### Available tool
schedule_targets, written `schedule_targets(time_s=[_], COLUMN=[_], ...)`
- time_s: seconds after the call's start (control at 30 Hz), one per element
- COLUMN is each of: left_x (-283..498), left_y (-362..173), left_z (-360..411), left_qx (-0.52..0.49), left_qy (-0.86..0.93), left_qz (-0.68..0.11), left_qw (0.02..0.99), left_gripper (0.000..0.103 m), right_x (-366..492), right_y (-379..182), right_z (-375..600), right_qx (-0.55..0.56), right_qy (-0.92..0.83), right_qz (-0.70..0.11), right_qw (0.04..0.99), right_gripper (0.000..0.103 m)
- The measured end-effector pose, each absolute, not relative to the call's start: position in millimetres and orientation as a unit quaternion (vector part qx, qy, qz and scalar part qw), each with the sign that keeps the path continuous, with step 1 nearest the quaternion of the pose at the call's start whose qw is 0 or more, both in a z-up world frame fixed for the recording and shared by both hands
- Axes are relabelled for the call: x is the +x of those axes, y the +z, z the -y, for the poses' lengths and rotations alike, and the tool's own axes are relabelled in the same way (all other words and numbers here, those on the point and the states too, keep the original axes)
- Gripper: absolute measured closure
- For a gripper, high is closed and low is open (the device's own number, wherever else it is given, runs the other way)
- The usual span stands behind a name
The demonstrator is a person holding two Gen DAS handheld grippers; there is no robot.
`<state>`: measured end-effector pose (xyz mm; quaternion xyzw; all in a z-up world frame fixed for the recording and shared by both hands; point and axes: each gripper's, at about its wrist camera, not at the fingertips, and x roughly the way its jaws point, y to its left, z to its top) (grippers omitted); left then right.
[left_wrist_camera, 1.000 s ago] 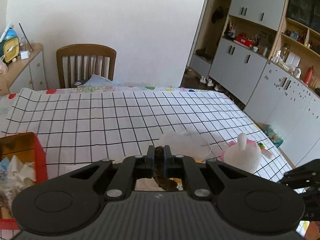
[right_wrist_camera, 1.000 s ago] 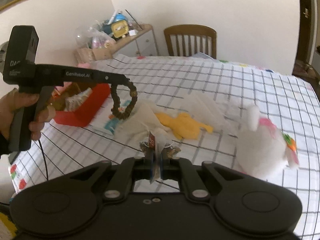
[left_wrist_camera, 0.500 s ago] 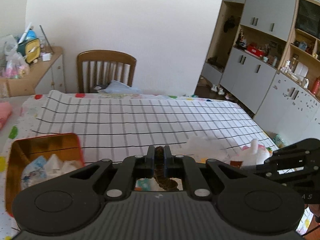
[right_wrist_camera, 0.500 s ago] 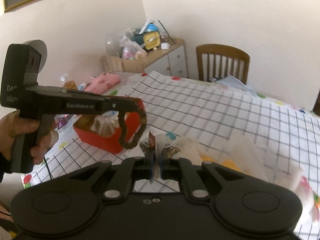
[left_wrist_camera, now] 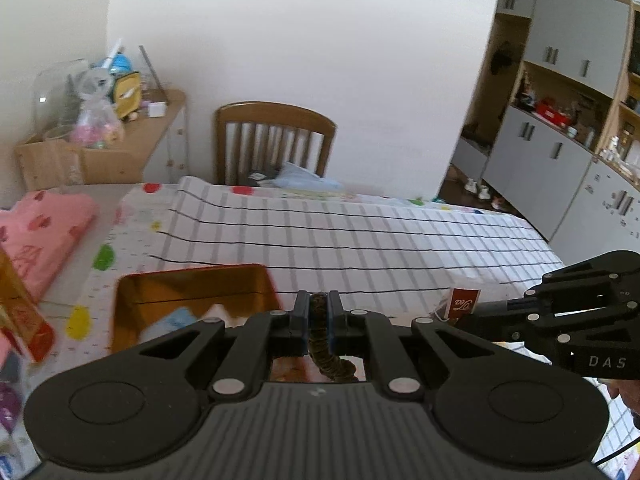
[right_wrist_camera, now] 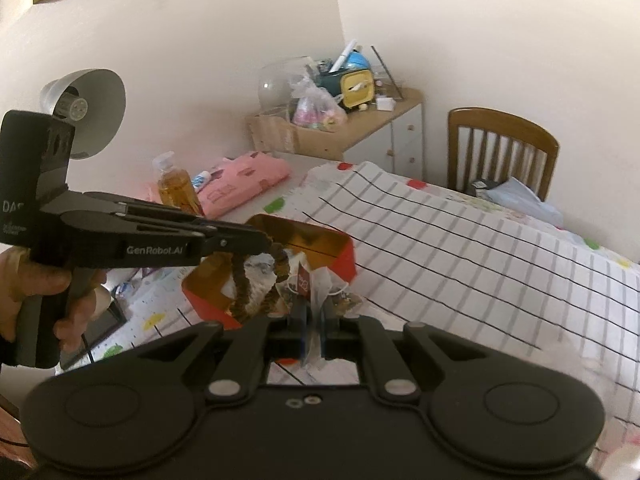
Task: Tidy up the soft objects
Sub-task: 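Carry bead string with the left tool while the right tool carries the tea bag to the tin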
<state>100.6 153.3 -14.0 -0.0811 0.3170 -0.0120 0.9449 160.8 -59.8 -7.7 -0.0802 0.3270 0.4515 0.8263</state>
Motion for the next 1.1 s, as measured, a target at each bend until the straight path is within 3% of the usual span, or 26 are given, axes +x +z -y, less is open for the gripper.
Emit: schedule_targets(time_s=[0.5, 1.1], left_x=[115, 165], left_y=[-41, -81], left_z=[-233, -262], left_qx=[-0.085, -0.067], left_qy=[0.029, 0.041], left_qz=[-0.339, -0.362], left_qw=[0.936, 0.929], left_gripper=[0.095, 0.095], right_x=[195, 228], right_y=[-42, -100], right_z=[-38, -103], right_qx=[-0.101, -0.145], right_qy=[0.433, 0.403], right_qz=[-0.363, -0.402], right_qw=[0.819, 0.809], right_gripper=[0.098, 0.096])
